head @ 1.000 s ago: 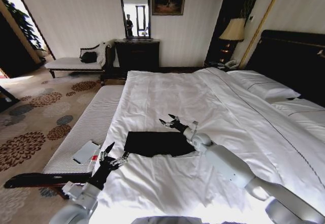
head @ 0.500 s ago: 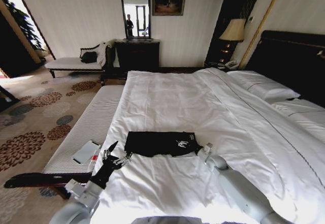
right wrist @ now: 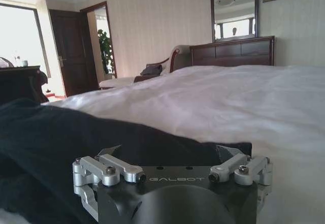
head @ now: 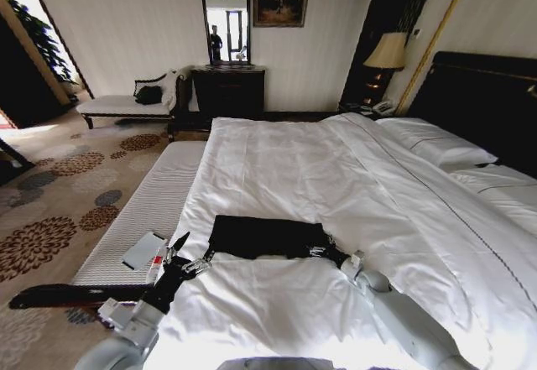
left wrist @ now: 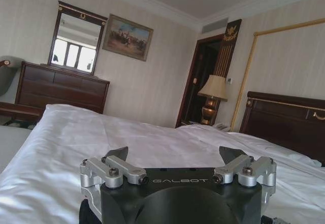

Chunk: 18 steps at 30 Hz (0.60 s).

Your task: Fold the clothes on the bed.

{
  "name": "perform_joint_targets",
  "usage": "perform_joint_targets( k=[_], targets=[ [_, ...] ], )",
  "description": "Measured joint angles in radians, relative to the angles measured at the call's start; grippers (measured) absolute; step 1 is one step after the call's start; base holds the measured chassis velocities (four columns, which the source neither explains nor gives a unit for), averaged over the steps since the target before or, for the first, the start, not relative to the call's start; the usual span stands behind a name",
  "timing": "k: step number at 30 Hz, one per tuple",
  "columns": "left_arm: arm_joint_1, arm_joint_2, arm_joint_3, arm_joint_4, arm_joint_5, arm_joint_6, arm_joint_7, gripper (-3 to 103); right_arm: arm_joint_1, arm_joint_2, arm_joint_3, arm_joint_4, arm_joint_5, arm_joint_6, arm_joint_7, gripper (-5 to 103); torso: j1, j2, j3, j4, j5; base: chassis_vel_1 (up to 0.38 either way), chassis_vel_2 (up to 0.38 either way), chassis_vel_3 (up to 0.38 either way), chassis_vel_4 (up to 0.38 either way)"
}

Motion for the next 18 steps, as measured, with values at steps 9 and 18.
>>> perform_joint_targets(
  k=[9, 18],
  targets=[
    [-0.018, -0.006, 0.022, 0.001, 0.006, -0.001, 0.002, 100, -0.143, -0.084, 0.134, 0.294, 0.339, -0.181, 0.098, 100, 0.000, 0.000, 0.000, 0.0005, -0.0001, 0.000, 0.000, 0.000, 0.000],
    [-0.031, 0.000, 0.050, 0.002, 0.010, 0.001, -0.003, 100, -0.237, -0.177, 0.268, 0.384, 0.742, -0.452, 0.085, 100, 0.000, 0.000, 0.000, 0.0006, -0.0004, 0.000, 0.000, 0.000, 0.000]
  ],
)
